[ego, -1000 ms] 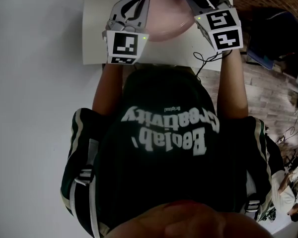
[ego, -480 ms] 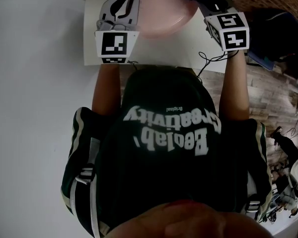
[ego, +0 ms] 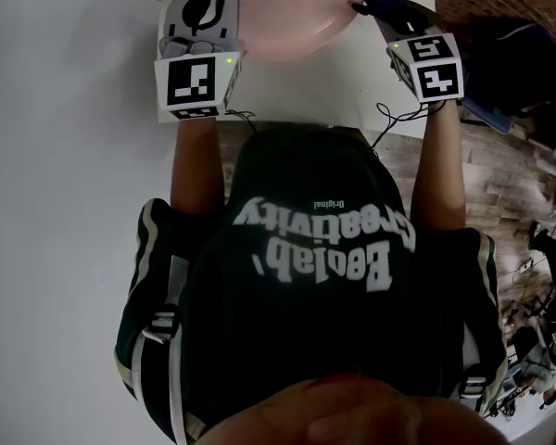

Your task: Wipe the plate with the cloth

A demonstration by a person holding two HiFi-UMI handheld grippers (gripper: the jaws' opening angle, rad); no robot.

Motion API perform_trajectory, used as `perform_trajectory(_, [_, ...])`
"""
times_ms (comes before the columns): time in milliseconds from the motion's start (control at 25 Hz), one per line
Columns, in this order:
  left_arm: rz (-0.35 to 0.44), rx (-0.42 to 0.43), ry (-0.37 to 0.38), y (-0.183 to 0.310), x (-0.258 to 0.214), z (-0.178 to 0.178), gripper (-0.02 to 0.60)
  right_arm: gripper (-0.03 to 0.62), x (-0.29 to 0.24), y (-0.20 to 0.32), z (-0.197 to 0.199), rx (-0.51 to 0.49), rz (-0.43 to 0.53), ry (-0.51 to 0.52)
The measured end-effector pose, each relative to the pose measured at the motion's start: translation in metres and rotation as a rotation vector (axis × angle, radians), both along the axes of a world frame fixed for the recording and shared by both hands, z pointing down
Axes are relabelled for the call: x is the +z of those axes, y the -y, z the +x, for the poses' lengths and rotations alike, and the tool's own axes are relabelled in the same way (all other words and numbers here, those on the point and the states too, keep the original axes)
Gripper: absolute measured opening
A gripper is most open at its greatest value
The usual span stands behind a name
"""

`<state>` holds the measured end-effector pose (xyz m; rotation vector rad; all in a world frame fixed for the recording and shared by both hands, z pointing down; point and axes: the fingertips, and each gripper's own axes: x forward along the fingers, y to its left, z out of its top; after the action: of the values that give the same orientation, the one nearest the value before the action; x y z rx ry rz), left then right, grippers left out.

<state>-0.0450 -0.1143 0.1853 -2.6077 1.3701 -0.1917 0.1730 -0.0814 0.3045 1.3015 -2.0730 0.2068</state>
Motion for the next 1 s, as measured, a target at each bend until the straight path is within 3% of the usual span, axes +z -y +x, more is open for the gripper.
perform_trajectory(160, [0.002, -0.006, -0.029, 0.006, -0.022, -0.011, 0.012, 0.124, -0.009, -0.002, -0.009, -0.033, -0.008, -0.008])
perform_trajectory(360, [0.0, -0.001, -0.074, 0.008, -0.031, -0.019, 0.012, 0.123, -0.001, -0.005, 0.001, 0.005, -0.021, -0.059])
perform_trajectory(520, [-0.005, 0.019, -0.097, 0.006, -0.039, -0.018, 0.012, 0.123, -0.014, -0.012, -0.011, -0.025, 0.015, -0.064])
perform_trajectory(720, [-0.033, -0.001, -0.102, 0.01, -0.027, -0.013, 0.012, 0.123, -0.02, -0.017, -0.016, -0.077, 0.045, -0.114])
perform_trajectory(1000, [-0.071, -0.003, -0.141, 0.01, -0.015, -0.011, 0.017, 0.121, -0.001, -0.038, -0.031, -0.12, -0.004, -0.116])
